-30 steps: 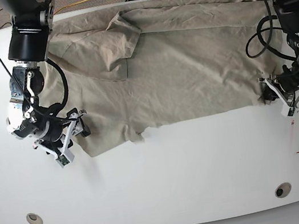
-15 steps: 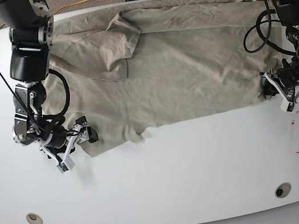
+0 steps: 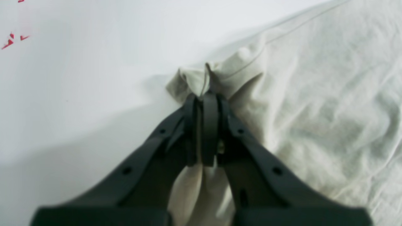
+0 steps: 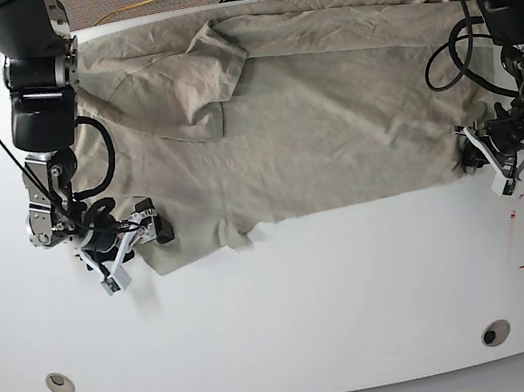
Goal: Layout the t-shirt on the table in an organized manner, then fold the t-shirt properly
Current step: 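Adjust grips on the hem corners with both grippers, lifting the fabric, then fold the hem with both grippers over toward the collar fold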
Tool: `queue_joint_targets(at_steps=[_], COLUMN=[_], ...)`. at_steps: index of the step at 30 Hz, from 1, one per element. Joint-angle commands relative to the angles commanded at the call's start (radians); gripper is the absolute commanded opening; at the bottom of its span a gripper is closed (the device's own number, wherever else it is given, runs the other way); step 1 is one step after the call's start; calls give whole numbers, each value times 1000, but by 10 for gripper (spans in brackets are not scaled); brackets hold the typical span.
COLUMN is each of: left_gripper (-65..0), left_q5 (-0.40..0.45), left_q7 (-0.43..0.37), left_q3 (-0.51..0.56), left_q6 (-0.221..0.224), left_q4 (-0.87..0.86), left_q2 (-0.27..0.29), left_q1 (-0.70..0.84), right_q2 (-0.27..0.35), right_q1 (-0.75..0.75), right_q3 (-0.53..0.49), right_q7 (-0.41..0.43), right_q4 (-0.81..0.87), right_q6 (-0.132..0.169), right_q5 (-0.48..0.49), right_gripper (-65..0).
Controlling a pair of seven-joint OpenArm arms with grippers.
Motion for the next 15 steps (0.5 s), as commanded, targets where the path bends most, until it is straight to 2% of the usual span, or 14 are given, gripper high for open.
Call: queue_joint_targets(at_steps=[7,9,10,11,13,14,15], left_gripper=[-646,-646,-646,-646,-646,-646,-646], left_q5=[0,0,0,0,0,0,0], left_q7=[0,0,0,0,0,0,0], left_q3=[0,0,0,0,0,0,0], left_q6=[0,0,0,0,0,0,0], left_q4=[0,0,0,0,0,0,0], left_q2=[0,0,0,0,0,0,0], left_q1=[0,0,0,0,0,0,0], right_q2=[-20,-21,-21,-23,-25,-25,-25], right_q1=[-38,-38,-38,-38,-38,-37,-37], right_q3=[0,0,0,0,0,0,0], right_q7=[0,0,0,0,2,2,0], right_q4=[5,5,5,5,5,5,5], right_q6=[0,0,0,0,0,0,0], right_q5=[0,0,0,-2,-5,-5,-5], right_gripper=[-98,-130,-200,-301,-599,-650,-650])
